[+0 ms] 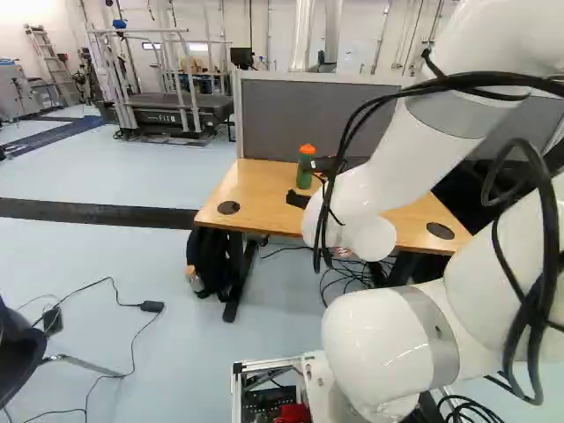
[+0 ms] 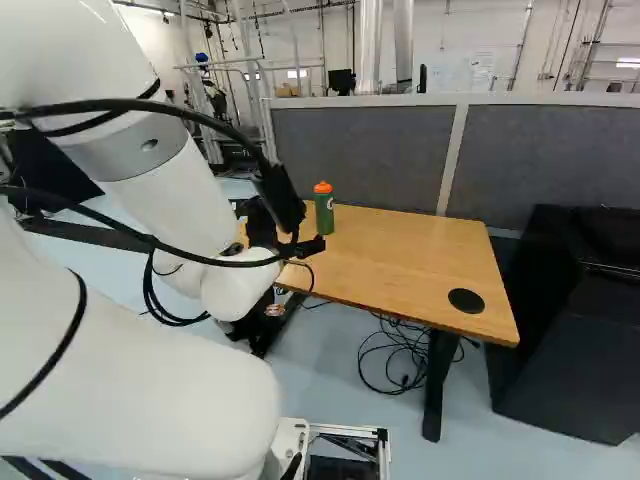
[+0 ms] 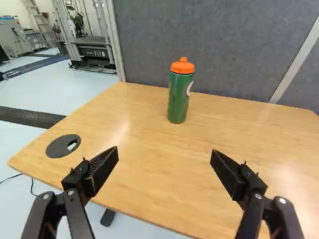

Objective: Pick up the green bottle from the table

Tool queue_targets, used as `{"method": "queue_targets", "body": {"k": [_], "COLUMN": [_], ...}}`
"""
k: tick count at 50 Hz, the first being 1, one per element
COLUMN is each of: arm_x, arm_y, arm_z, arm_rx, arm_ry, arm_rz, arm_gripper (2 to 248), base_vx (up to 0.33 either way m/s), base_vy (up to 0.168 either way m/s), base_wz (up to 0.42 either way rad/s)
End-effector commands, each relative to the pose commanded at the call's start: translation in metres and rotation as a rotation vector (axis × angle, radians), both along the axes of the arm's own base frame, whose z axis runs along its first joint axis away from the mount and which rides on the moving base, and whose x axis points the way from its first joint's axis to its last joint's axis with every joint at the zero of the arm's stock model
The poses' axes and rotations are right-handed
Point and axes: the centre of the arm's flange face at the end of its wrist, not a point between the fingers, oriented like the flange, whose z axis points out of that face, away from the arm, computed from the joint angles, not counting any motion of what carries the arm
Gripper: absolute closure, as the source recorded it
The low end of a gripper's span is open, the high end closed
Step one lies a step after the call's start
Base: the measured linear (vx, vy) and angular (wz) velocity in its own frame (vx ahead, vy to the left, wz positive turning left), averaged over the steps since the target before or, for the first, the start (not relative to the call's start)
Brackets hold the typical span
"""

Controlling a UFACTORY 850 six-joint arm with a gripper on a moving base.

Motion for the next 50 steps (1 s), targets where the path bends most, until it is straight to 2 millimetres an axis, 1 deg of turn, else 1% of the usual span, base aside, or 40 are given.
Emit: {"method": "queue_targets", "body": {"k": [1, 29, 50], "arm_x": [0.011, 0.07, 0.114], "arm_y": [0.0, 0.002, 0.004], "arm_z": [0.001, 0.006, -0.01], "arm_rx": [0.0, 0.0, 0.0], "arm_ry": [0.005, 0.021, 0.066], "arm_rz": [0.0, 0.006, 0.011], "arm_gripper": [3, 3, 3], "base_vx": [0.163, 0.011, 0.0], "base_vy": [-0.018, -0.001, 0.0], "base_wz": [-0.111, -0.006, 0.0]}}
